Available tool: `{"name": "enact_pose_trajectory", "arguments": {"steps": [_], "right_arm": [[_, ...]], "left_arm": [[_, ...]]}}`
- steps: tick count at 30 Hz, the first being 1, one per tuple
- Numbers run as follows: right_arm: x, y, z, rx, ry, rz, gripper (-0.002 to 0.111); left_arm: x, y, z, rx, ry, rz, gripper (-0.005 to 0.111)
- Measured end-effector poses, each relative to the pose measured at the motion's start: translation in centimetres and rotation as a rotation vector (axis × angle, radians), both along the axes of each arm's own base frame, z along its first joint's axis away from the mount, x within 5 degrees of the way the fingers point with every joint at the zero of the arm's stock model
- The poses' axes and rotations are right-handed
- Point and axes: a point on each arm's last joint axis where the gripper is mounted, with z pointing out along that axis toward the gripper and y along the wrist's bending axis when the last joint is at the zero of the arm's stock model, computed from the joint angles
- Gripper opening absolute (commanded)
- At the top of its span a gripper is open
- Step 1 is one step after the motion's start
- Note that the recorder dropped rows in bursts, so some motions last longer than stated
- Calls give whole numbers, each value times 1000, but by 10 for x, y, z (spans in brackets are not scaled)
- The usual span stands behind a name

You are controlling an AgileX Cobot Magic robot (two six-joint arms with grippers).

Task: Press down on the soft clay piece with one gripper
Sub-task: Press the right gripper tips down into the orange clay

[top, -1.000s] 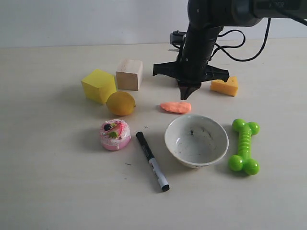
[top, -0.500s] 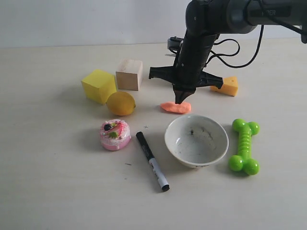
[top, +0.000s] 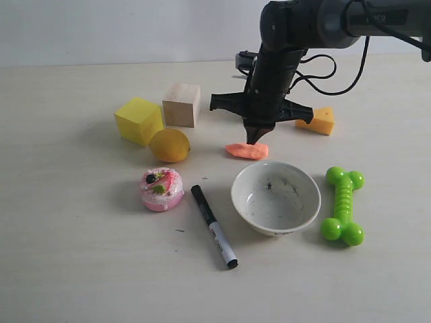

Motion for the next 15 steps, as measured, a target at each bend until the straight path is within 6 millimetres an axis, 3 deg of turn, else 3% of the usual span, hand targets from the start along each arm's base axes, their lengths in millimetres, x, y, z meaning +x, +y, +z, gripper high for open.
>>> {"name": "enact_pose_trajectory", "arguments": {"steps": [15], "right_arm": [[0, -1, -4, -15, 4, -4, 0]], "left_arm": [[0, 0, 0, 0, 0, 0, 0]]}}
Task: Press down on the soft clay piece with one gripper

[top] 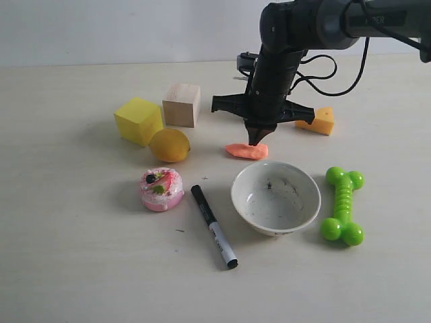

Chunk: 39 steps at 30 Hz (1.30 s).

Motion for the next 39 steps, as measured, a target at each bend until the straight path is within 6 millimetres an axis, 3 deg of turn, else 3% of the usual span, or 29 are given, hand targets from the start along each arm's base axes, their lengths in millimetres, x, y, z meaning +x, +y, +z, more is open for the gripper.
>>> {"name": "enact_pose_trajectory", "arguments": {"steps": [10, 39], "right_arm": [[-1, 2, -14, 5, 43, -11, 0], [-4, 8, -27, -23, 78, 74, 0]], "left_arm": [[0, 0, 0, 0, 0, 0, 0], [0, 0, 0, 0, 0, 0, 0]]}}
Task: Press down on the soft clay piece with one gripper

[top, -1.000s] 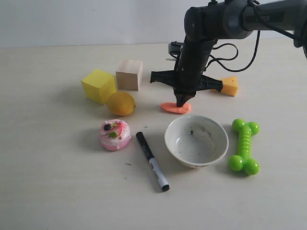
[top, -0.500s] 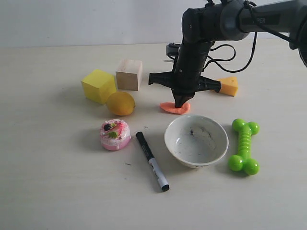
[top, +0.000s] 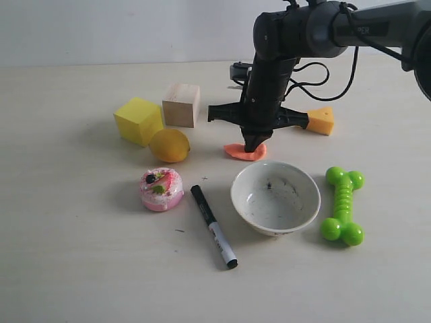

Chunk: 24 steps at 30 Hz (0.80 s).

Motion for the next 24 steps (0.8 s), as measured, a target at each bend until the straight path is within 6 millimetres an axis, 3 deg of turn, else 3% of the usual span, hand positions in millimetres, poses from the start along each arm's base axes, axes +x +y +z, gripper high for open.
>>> {"name": "enact_pose_trajectory", "arguments": {"steps": [24], "right_arm": [[1, 2, -1, 1, -17, 34, 0]], "left_arm": [[0, 0, 0, 0, 0, 0, 0]]}}
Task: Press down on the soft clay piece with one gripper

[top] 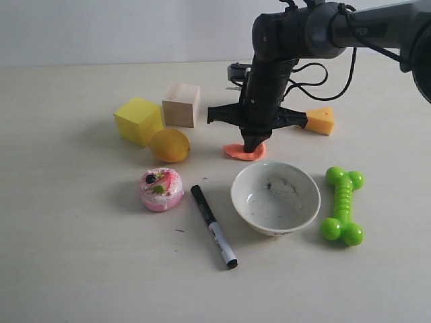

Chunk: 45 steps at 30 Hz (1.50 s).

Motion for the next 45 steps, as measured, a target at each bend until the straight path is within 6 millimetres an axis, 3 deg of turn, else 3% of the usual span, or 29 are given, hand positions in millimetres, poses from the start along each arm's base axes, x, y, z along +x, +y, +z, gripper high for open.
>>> {"name": "enact_pose_trajectory", "arguments": {"steps": [14, 30, 37, 45], "right_arm": [[0, 1, 0, -9, -9, 12, 0], [4, 4, 14, -51, -55, 59, 0], [14, 6, 21, -48, -109, 67, 14], [16, 7, 26, -54, -109, 70, 17]], "left_arm": [[0, 0, 0, 0, 0, 0, 0], [0, 0, 0, 0, 0, 0, 0], [0, 0, 0, 0, 0, 0, 0], [0, 0, 0, 0, 0, 0, 0]]}}
